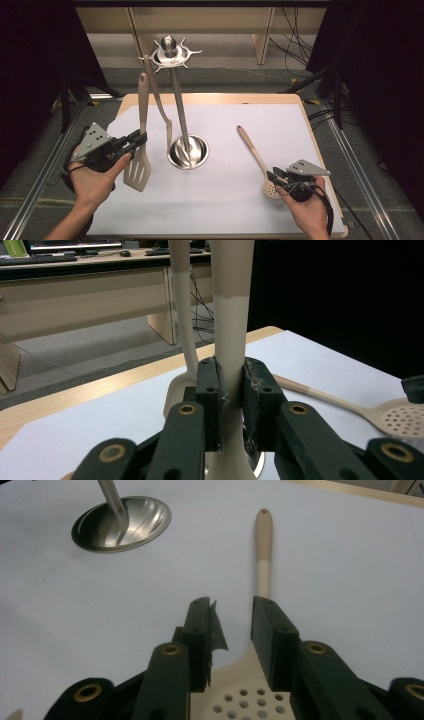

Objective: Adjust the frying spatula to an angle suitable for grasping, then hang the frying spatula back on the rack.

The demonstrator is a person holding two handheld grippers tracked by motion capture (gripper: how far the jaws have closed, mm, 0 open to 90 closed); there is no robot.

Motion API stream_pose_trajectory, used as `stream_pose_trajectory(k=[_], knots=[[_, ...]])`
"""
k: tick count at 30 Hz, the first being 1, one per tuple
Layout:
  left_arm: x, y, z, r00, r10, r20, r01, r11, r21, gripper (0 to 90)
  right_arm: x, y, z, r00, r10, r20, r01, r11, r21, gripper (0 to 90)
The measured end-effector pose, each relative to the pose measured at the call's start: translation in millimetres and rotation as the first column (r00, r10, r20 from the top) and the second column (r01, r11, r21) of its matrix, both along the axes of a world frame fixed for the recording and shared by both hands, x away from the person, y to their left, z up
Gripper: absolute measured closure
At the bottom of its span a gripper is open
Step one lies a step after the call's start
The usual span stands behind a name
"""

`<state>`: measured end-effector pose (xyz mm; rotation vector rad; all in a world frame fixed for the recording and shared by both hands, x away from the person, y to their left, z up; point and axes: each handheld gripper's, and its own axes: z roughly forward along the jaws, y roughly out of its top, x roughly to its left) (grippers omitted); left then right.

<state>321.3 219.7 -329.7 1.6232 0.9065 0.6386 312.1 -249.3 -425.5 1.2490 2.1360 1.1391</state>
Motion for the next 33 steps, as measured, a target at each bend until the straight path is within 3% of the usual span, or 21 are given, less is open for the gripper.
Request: stream_pose_trajectory(k=[3,9,13,16,21,22,28,29,30,32,33], knots=[[0.9,1.0,-0.4,1.0,-0.006,0.002,0.006,0.9999,-0.012,78.3,-0.1,3.1,0.3,0.9998,-0.015,-0.01,0.015,1.0,0.019,70.2],[-1.0,1.4,0.9,0.9998,-0.017,0.007,0.017,0.9997,-0.016,78.3,2.6,6.3,2.0,0.9999,0.003,0.013,-0.003,1.0,0.0,70.2],[-1.9,-0.2,1.9,0.9998,-0.02,0.006,0.02,0.9998,-0.006,78.3,-0.6,7.7,1.9,0.9997,-0.014,-0.02,0.015,1.0,0.02,70.2],[-1.3,-3.6,1.9,0.9996,-0.027,0.013,0.027,0.9996,-0.009,78.3,0.4,3.0,1.2,1.0,0.0,0.0,0.0,1.0,0.002,70.4],[-1.0,-8.0,4.8,0.9991,-0.038,0.02,0.039,0.9992,-0.006,78.3,-2.9,1.2,1.9,0.9997,-0.022,-0.008,0.023,0.999,0.024,70.4],[-0.9,-8.6,5.2,0.9989,-0.042,0.023,0.042,0.9991,-0.009,78.3,-1.6,-1.1,2.1,0.9998,-0.011,0.016,0.011,1.0,0.001,70.4],[0.7,-10.6,9.7,0.9977,-0.053,0.042,0.053,0.9985,-0.015,78.3,-2.2,-3.7,3.1,0.9998,-0.019,0.004,0.019,1.0,0.007,70.4],[0.8,-11.0,10.7,0.9975,-0.053,0.046,0.054,0.9985,-0.012,78.3,-5.0,-1.5,4.0,0.9984,-0.048,-0.028,0.049,0.998,0.028,70.4],[0.6,-11.7,11.4,0.9973,-0.055,0.048,0.056,0.9984,-0.013,78.3,-3.4,-2.8,2.9,0.9993,-0.036,-0.005,0.036,0.999,0.023,70.4],[0.3,-13.5,12.3,0.9971,-0.057,0.05,0.058,0.9983,-0.01,78.3,-4.6,-2.6,3.3,0.9991,-0.038,-0.019,0.039,0.999,0.022,70.5],[0.1,-14.3,12.5,0.997,-0.058,0.05,0.059,0.9983,-0.004,78.3,-2.8,-4.6,2.5,0.9998,-0.019,0.001,0.019,1.0,0.009,70.5]])
